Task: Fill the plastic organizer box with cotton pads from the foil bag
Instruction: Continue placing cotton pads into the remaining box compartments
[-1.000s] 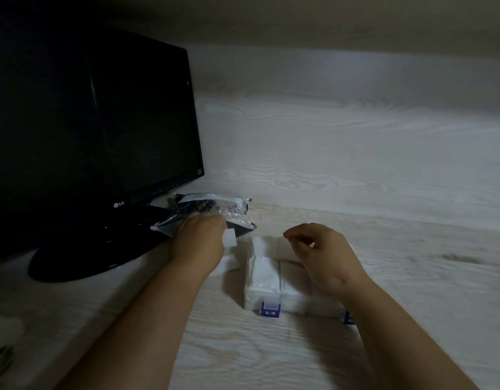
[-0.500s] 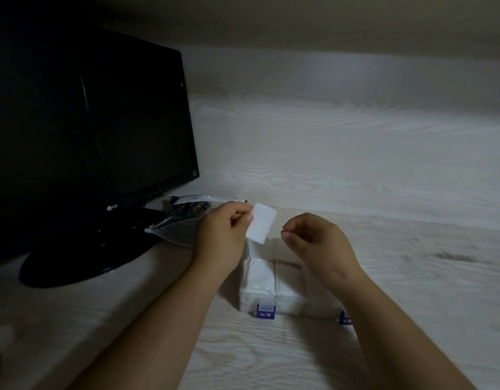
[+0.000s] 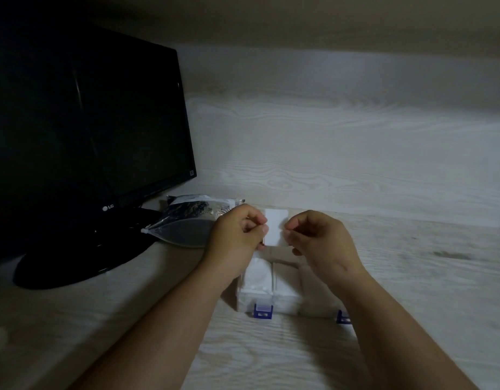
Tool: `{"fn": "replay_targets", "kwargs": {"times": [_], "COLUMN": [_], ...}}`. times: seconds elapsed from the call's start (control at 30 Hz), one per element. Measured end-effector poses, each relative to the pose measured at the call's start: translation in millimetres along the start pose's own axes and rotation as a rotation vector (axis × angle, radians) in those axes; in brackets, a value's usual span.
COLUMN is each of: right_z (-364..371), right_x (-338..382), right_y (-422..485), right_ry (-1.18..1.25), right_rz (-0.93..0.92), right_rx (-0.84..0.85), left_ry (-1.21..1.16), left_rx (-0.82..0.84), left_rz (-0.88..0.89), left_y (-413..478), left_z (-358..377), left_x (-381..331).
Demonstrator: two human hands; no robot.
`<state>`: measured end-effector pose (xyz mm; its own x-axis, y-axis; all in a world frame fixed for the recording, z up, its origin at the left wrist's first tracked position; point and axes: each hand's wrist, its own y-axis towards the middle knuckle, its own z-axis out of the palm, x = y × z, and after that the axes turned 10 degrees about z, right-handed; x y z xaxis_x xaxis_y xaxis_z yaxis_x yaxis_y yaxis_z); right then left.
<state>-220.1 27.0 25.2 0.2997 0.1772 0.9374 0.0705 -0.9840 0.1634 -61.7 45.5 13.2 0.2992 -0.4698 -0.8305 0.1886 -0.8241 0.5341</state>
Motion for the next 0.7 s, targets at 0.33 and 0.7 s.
{"fn": "replay_targets", "kwargs": {"times": [0.33,0.7], "right_z": [-2,0], "right_x": [-11,-15], "right_y": [11,11], "right_ry": [-0.371,-0.642], "right_rz": [-0.069,0.006], "right_rx": [-0.079,0.012], "left_ry": [0.329,0.494], "left_rx": [0.127,0.211], "left_rz": [0.043,0.027], "left_y": [7,2], "left_z": [9,15], "left_x": [10,17]}}
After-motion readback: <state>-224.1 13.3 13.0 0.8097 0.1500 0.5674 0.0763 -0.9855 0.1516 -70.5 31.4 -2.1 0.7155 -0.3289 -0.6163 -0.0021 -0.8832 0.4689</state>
